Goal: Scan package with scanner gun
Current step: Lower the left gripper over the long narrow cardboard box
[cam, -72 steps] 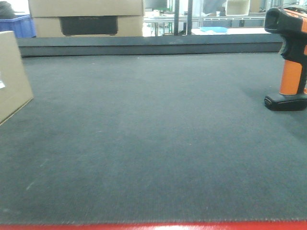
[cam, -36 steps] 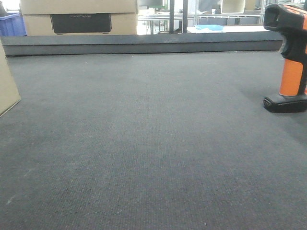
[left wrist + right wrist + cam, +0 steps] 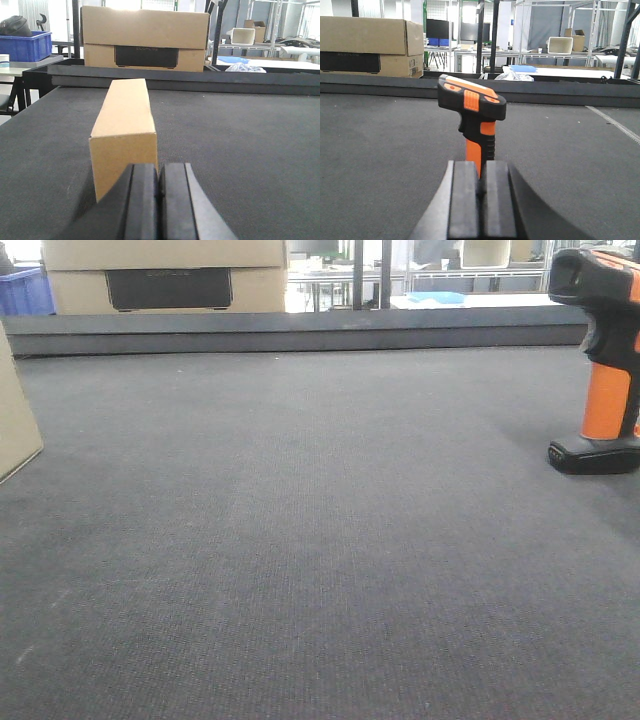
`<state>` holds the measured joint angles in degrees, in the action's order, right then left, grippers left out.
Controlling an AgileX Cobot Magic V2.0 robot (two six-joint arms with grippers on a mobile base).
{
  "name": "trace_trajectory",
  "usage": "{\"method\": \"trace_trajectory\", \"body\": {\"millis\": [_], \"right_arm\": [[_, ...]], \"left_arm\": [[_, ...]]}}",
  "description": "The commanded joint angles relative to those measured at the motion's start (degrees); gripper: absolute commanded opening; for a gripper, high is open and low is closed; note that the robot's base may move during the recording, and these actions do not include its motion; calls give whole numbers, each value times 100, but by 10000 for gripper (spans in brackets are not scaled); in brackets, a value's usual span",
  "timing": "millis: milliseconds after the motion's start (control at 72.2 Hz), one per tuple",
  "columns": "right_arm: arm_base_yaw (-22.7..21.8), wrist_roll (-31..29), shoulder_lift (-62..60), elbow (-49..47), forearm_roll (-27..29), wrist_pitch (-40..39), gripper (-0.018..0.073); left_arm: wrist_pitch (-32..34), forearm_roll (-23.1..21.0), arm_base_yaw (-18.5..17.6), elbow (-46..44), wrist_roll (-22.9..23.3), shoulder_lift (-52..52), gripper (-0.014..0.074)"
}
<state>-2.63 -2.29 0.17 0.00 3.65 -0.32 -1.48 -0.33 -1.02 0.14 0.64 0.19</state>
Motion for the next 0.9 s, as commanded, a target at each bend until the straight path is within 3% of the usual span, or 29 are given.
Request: {"method": "trace_trajectory", "body": {"millis": [0, 152, 249, 415, 651, 886], "right_arm": [[0, -28, -17, 0, 10, -105, -169], [0, -28, -17, 0, 10, -105, -169], [0, -28, -17, 0, 10, -105, -169], [0, -28, -17, 0, 10, -105, -169], [0, -28, -17, 0, 10, -105, -169], [0, -28, -17, 0, 10, -105, -169]], "left_arm": [[76, 2, -25, -14, 7, -19, -111], [114, 33, -25, -14, 7, -19, -111], [42, -356, -25, -14, 7, -19, -111], [-65, -368, -25, -108, 7, -19, -111], [-2185, -332, -25, -1857, 7, 197, -111], [-3500, -323, -25, -3361, 7, 1891, -111]]}}
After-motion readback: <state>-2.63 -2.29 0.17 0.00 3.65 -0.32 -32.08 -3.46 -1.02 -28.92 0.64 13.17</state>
